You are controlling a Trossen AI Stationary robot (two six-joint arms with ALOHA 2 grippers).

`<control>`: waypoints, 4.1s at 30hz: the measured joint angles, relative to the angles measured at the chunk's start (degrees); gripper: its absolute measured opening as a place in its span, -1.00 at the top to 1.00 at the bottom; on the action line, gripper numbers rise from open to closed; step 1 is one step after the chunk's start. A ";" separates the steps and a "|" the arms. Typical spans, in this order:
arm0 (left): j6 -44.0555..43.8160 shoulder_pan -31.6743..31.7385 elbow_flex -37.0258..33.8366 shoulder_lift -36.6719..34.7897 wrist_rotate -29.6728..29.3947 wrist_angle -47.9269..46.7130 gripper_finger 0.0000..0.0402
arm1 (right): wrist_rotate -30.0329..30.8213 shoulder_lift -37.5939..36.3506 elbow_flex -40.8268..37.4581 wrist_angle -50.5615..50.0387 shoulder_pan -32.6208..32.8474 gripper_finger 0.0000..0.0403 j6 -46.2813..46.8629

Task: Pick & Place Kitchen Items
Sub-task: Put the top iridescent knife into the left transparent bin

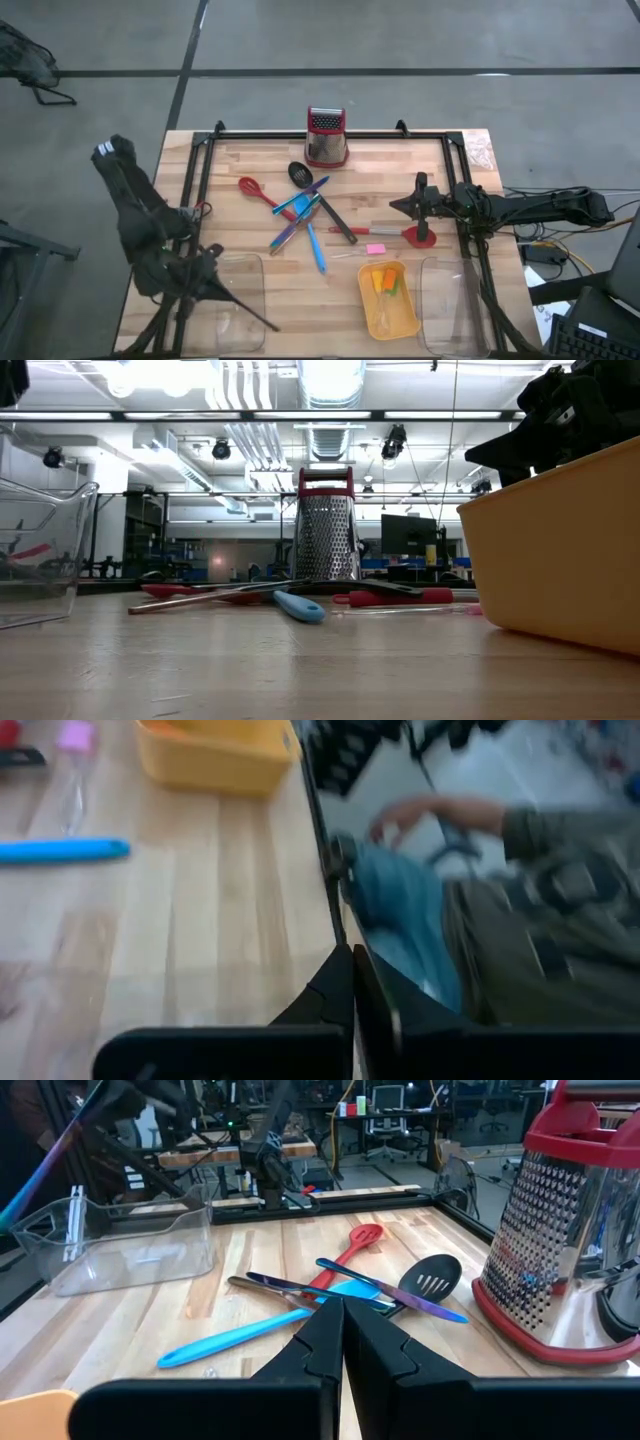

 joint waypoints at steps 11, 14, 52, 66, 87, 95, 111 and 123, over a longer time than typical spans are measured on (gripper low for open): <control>-10.23 -0.22 0.44 -1.85 8.73 -13.80 0.99 | 0.00 0.00 0.00 0.01 -0.02 0.96 0.00; -13.39 -0.14 -2.73 -1.00 9.39 -13.29 0.99 | 0.00 0.01 0.00 -0.01 -0.01 0.96 0.00; -15.87 0.23 -12.81 -3.01 -2.01 -4.51 0.41 | 0.00 0.02 0.00 0.01 -0.02 0.96 0.00; -4.88 13.81 -11.32 -3.01 -8.27 -3.88 0.40 | 0.00 0.02 0.00 0.01 -0.02 0.96 0.00; 20.19 58.39 -11.14 4.50 10.59 1.21 0.14 | -0.02 0.02 0.00 -0.01 0.00 0.96 0.00; 29.64 63.94 -7.09 15.70 11.55 4.46 0.04 | 0.00 0.00 0.00 0.01 -0.02 0.96 0.00; 33.45 70.57 0.08 33.17 11.66 4.16 0.04 | -0.02 0.00 0.00 -0.01 0.00 0.96 0.00; 33.45 71.77 0.77 37.51 14.41 3.66 0.04 | -0.02 0.00 0.00 0.00 -0.01 0.96 0.00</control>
